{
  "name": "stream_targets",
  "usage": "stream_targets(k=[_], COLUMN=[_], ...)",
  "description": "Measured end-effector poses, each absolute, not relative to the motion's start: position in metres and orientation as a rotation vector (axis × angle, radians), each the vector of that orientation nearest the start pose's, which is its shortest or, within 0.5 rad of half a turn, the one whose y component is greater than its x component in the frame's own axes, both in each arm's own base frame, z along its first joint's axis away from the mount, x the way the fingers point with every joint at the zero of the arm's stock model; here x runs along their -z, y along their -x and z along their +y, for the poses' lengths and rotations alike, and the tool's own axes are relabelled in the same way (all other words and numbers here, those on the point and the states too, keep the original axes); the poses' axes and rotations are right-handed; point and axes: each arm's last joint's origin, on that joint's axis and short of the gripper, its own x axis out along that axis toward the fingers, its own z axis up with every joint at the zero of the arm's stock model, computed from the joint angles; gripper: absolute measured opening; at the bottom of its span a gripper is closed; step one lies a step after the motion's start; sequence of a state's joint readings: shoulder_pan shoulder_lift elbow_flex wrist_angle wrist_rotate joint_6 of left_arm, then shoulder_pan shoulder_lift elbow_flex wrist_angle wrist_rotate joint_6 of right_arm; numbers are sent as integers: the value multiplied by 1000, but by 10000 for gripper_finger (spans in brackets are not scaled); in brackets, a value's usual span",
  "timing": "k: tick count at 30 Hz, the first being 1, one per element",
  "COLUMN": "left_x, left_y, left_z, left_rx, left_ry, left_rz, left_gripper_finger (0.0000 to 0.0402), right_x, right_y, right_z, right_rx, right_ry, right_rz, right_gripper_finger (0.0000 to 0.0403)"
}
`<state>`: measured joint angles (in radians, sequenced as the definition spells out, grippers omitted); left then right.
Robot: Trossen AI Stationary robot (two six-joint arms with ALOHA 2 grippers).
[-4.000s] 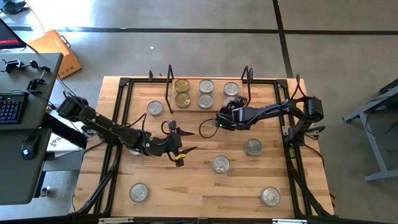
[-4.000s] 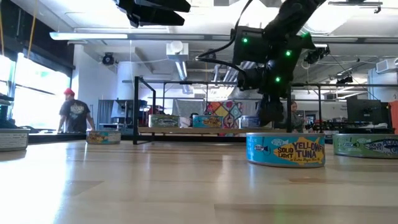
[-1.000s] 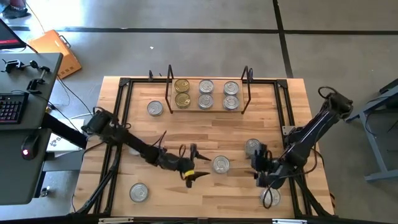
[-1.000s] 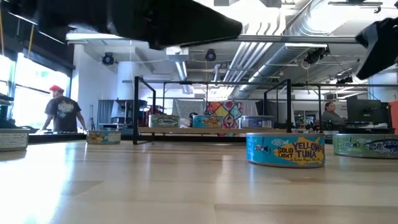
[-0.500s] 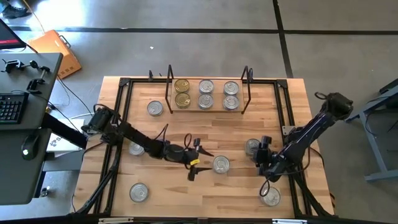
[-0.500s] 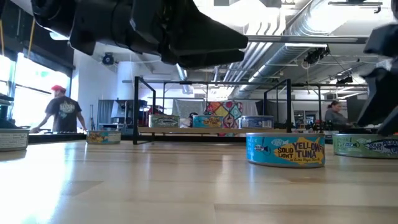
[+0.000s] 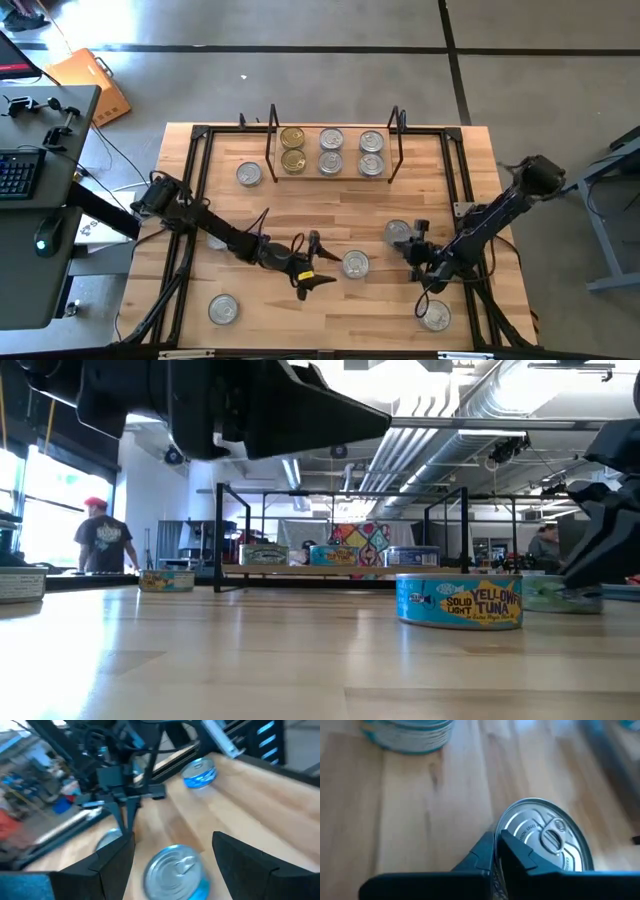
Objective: Stack canned seafood by type on shelf
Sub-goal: Stack the green tuna can on top of the other green tuna can on the shelf
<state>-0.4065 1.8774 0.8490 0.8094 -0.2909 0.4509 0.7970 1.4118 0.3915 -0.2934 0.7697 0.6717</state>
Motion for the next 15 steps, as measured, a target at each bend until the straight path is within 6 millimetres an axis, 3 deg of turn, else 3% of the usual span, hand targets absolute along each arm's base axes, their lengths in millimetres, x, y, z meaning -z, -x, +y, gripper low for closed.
stream_targets(k=[7, 15], left_x=[-156, -159], left_y=[-343, -347], left_z=[-139, -138], left_rx=[98, 58], left_ry=[-563, -461], left_rz=[183, 203], left_gripper_finger=[259, 259], right_x=[-99, -115], right_y=[-167, -217], right_z=[109, 77], right_rx=[328, 273], right_ry=[267, 219], right_rz=[770, 726], right_gripper_finger=[3, 0])
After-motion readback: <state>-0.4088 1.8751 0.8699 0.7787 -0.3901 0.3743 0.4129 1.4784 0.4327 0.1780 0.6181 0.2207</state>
